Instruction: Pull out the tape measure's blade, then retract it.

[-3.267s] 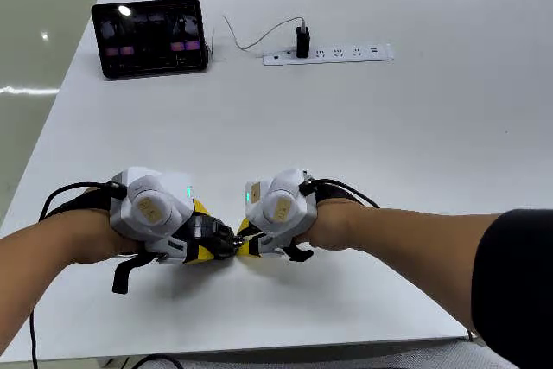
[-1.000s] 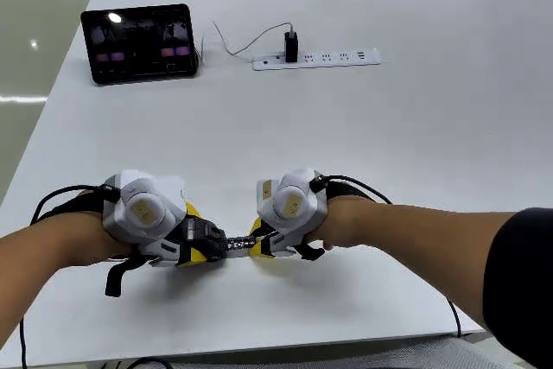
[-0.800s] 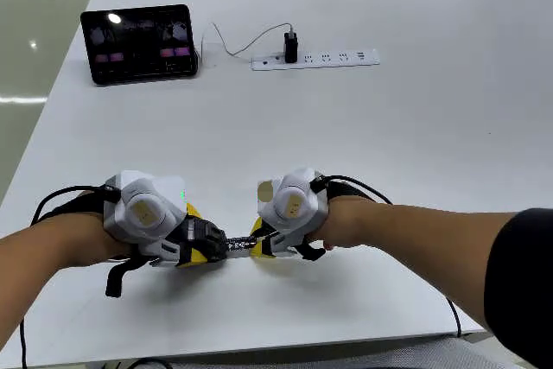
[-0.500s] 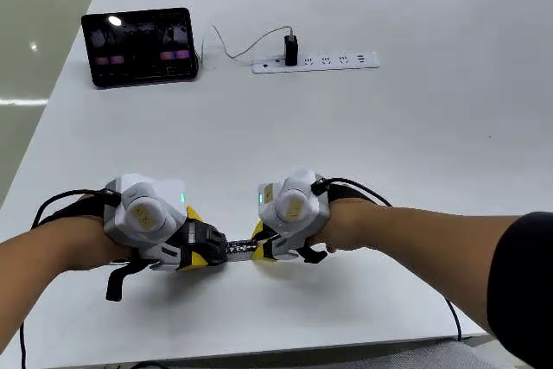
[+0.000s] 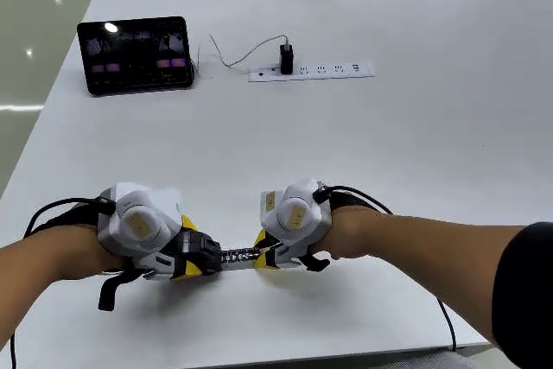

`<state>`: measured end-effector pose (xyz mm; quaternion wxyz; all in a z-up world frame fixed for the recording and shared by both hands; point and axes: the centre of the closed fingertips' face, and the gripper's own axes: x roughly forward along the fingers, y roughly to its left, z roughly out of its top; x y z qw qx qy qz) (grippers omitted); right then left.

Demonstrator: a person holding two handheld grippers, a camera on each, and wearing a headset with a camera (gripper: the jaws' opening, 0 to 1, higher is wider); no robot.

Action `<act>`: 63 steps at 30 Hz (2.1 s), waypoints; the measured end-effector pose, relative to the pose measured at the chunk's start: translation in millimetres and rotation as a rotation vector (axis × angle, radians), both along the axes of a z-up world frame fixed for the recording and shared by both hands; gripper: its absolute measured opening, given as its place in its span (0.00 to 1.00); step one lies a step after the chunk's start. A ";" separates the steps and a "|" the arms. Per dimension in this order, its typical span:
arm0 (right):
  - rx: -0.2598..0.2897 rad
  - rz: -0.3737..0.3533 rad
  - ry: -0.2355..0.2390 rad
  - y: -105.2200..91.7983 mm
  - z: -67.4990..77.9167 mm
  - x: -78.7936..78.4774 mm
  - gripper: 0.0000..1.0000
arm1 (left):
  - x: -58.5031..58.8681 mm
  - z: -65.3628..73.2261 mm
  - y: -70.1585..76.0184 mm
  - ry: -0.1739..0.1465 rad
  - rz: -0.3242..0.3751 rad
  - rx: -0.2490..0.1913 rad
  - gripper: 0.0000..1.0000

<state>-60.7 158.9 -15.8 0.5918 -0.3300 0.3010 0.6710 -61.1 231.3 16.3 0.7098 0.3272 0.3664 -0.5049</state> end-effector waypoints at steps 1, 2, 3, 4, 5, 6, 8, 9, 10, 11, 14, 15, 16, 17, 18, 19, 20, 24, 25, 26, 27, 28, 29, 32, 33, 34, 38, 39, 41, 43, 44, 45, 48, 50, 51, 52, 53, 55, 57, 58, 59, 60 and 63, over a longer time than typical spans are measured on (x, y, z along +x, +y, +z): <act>0.004 -0.004 0.000 0.2 0.0 0.0 0.10 | 0.0 -0.1 0.0 -0.002 0.001 0.001 0.32; 0.006 -0.007 0.001 0.3 0.0 0.1 0.10 | -0.1 -0.1 -0.1 -0.002 0.002 0.000 0.32; 0.007 -0.010 0.003 0.5 -0.2 0.4 0.10 | 0.0 -0.1 -0.1 -0.002 0.002 0.000 0.32; 0.009 -0.014 0.005 0.5 -0.2 0.5 0.10 | 0.0 -0.1 0.0 -0.002 0.002 -0.001 0.32; 0.009 -0.015 0.006 0.4 -0.1 0.4 0.10 | 0.1 -0.2 0.0 -0.003 0.002 -0.001 0.32; 0.008 -0.013 0.004 0.4 -0.1 0.2 0.10 | 0.1 -0.2 -0.2 -0.003 0.003 -0.001 0.32; 0.007 -0.012 0.002 0.5 -0.1 0.2 0.10 | 0.1 -0.2 -0.1 -0.004 0.004 0.000 0.32; 0.007 -0.011 0.001 0.4 -0.1 0.1 0.10 | 0.2 -0.2 0.0 -0.005 0.005 0.000 0.32; 0.008 -0.012 0.003 0.3 -0.1 0.0 0.10 | 0.1 -0.2 -0.1 -0.005 0.005 -0.001 0.32; 0.008 -0.013 0.005 0.2 -0.1 -0.2 0.10 | 0.1 -0.2 -0.1 -0.006 0.005 0.000 0.32; 0.007 -0.013 0.005 -0.1 -0.2 -0.5 0.10 | 0.2 -0.4 -0.1 -0.007 0.006 0.000 0.32; 0.007 -0.013 0.006 -0.1 -0.2 -0.9 0.10 | 0.1 -0.4 -0.1 -0.007 0.005 0.000 0.32; 0.006 -0.012 0.007 -0.3 -0.3 -1.4 0.10 | -0.1 -0.4 -0.2 -0.006 0.004 -0.001 0.32; 0.006 -0.011 0.006 -0.3 -0.3 -1.4 0.10 | -0.1 -0.3 -0.3 -0.007 0.003 -0.001 0.32; 0.006 -0.012 0.007 -0.3 -0.4 -1.6 0.10 | -0.2 -0.3 -0.4 -0.006 0.003 -0.001 0.32; 0.006 -0.012 0.005 -0.3 -0.5 -1.2 0.10 | -0.3 -0.3 -0.5 -0.006 0.002 -0.001 0.32; 0.006 -0.011 0.005 -0.4 -0.6 -1.2 0.10 | -0.3 -0.3 -0.6 -0.006 0.002 0.000 0.32; 0.006 -0.011 0.005 -1.9 -1.1 -1.0 0.10 | -0.5 -0.1 -0.3 -0.006 0.002 -0.003 0.32; 0.007 -0.012 0.007 -2.7 -1.1 -0.7 0.10 | -0.4 -0.2 -0.3 -0.006 0.002 -0.003 0.32; 0.006 -0.013 0.007 -4.3 -1.3 -0.1 0.10 | -0.4 -0.2 -0.7 -0.006 0.002 -0.004 0.32; 0.006 -0.014 0.007 -5.3 -1.3 0.4 0.10 | -0.2 -0.3 -0.7 -0.006 0.003 -0.004 0.32; 0.005 -0.016 0.008 -6.2 -1.5 0.6 0.10 | -0.3 -0.2 -1.0 -0.005 0.003 -0.004 0.32; 0.006 -0.018 0.007 -7.1 -1.6 0.6 0.10 | -0.4 -0.2 -1.0 -0.005 0.001 -0.004 0.32; 0.005 -0.020 0.007 -8.5 -1.7 0.7 0.10 | -0.3 0.0 -0.6 -0.005 0.002 -0.004 0.32; 0.004 -0.021 0.008 -9.0 -1.7 0.7 0.10 | -0.3 0.0 -0.5 -0.005 0.002 -0.003 0.32; 0.004 -0.020 0.009 -9.2 -1.8 0.8 0.10 | -0.3 0.0 -0.5 -0.005 0.002 -0.003 0.32; 0.001 -0.018 0.010 -10.5 -1.9 1.1 0.10 | -0.4 0.2 -0.3 -0.005 0.003 -0.005 0.32; -0.001 -0.018 0.010 -11.8 -1.9 1.2 0.10 | -0.5 0.2 0.0 -0.005 0.004 -0.006 0.32; -0.001 -0.022 0.011 -14.2 -2.1 1.8 0.10 | -0.4 0.1 0.5 -0.003 0.004 -0.004 0.32; 0.000 -0.025 0.013 -16.0 -2.0 2.0 0.10 | -0.1 -0.2 0.5 -0.003 0.003 -0.004 0.32; -0.001 -0.025 0.013 -16.9 -2.0 2.0 0.10 | -0.1 -0.2 0.5 -0.002 0.002 -0.003 0.32; -0.002 -0.026 0.012 -17.5 -2.1 2.0 0.10 | -0.1 -0.2 0.6 -0.002 0.002 -0.004 0.32; -0.007 -0.024 0.009 -19.6 -2.4 2.1 0.10 | -0.2 0.0 0.4 -0.003 0.001 -0.003 0.32; -0.010 -0.021 0.007 -21.8 -2.4 2.1 0.10 | -0.3 0.0 0.1 -0.005 0.001 -0.002 0.32; -0.010 -0.022 0.008 -23.1 -2.3 2.4 0.10 | -0.5 -0.1 -0.1 -0.006 0.000 0.001 0.32; -0.010 -0.022 0.008 -23.7 -2.3 2.4 0.10 | -0.7 -0.1 -0.4 -0.006 -0.002 0.002 0.32; -0.009 -0.024 0.010 -24.2 -2.1 2.4 0.10 | -0.7 -0.1 -0.4 -0.006 -0.003 0.002 0.32; -0.007 -0.027 0.011 -24.4 -2.0 2.4 0.10 | -1.0 0.1 -0.8 -0.003 -0.003 -0.002 0.32; -0.008 -0.024 0.007 -24.4 -1.8 2.1 0.10 | -1.0 0.3 -0.9 -0.003 -0.003 -0.003 0.32; -0.009 -0.024 0.007 -24.5 -1.7 1.9 0.10 | -1.0 0.2 -1.1 -0.003 -0.003 -0.003 0.32; -0.008 -0.022 0.006 -25.0 -1.6 1.7 0.10 | -0.9 0.2 -1.2 -0.003 -0.004 -0.004 0.32; -0.008 -0.022 0.006 -25.1 -1.6 1.6 0.10 | -0.8 0.3 -1.3 -0.003 -0.004 -0.004 0.32; -0.005 -0.029 0.010 -28.2 -1.1 1.9 0.10 | -0.8 0.7 -1.4 -0.003 -0.004 -0.005 0.32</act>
